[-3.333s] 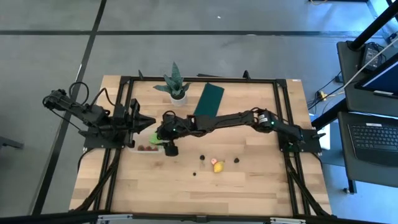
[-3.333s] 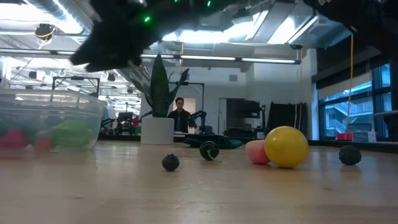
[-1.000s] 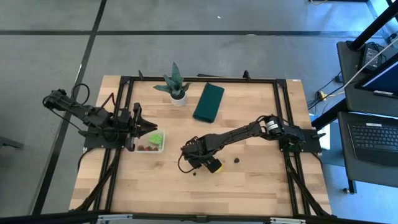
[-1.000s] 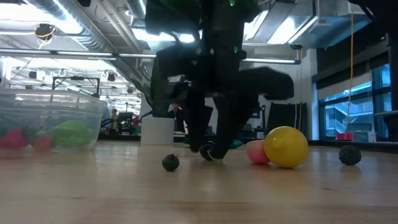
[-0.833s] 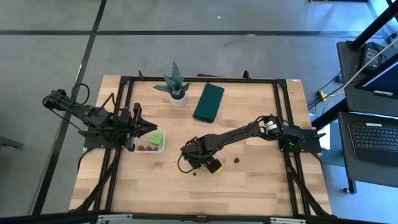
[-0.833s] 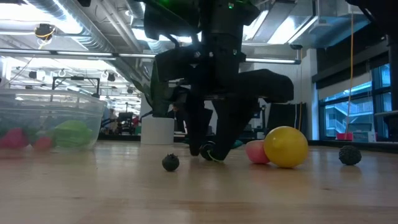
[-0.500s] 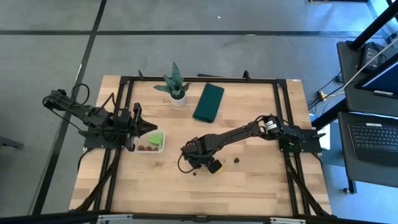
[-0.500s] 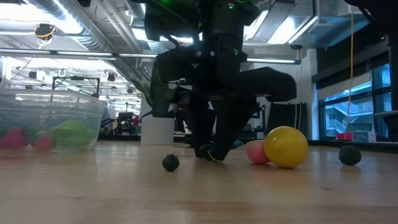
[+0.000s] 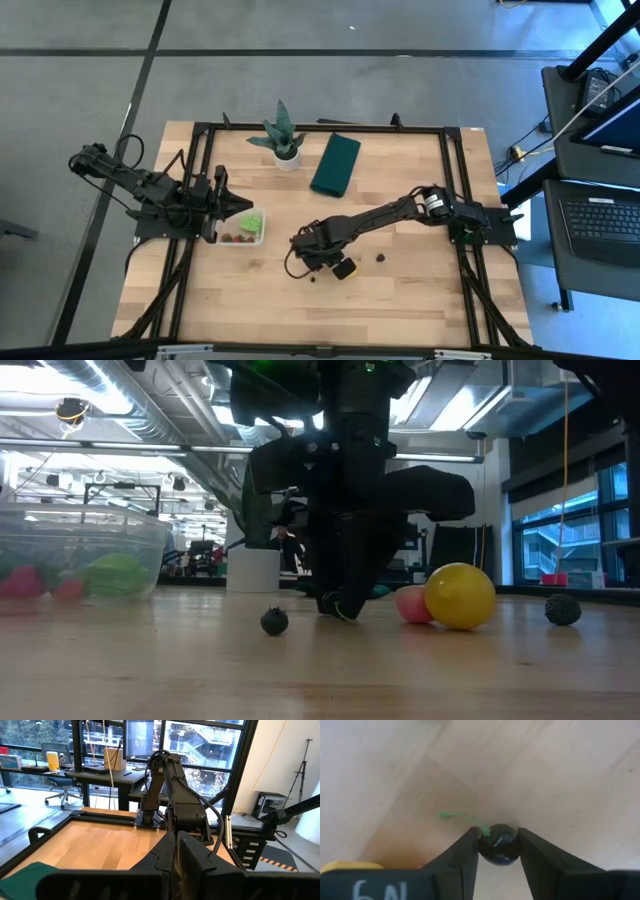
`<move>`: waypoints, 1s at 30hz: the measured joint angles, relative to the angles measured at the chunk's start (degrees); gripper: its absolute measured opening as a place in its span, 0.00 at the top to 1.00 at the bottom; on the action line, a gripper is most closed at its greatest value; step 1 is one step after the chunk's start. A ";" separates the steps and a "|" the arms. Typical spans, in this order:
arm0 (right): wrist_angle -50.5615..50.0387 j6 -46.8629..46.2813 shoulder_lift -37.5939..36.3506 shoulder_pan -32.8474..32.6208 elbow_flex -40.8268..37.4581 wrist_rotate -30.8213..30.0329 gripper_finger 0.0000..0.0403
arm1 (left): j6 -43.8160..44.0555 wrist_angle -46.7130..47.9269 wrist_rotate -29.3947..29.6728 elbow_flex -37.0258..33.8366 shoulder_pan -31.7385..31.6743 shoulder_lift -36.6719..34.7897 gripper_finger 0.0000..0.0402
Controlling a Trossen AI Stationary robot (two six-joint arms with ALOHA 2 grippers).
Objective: Pick and placing Produce into tupperware
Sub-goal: Put the black cherry into the transparent bin
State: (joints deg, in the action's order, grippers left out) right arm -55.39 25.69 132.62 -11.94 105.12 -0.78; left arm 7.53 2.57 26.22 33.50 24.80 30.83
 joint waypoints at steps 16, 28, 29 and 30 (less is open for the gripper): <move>5.20 -3.75 0.13 2.68 23.32 -4.12 0.67 | -0.15 -0.03 0.02 0.02 0.00 -0.01 0.87; 33.29 -10.20 -0.16 5.91 19.25 2.58 0.67 | -0.20 -2.40 0.00 0.07 -0.02 -0.20 0.83; 34.67 -10.69 -0.16 6.19 17.77 2.61 0.67 | -0.20 -2.40 0.02 0.07 -0.02 -0.24 0.82; 36.33 -11.58 -0.16 6.45 16.22 2.71 0.68 | -0.20 -2.43 0.00 0.07 -0.02 -0.26 0.82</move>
State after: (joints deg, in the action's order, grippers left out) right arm -19.06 14.11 132.46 -5.49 121.33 1.93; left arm 7.33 0.14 26.22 33.56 24.77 30.57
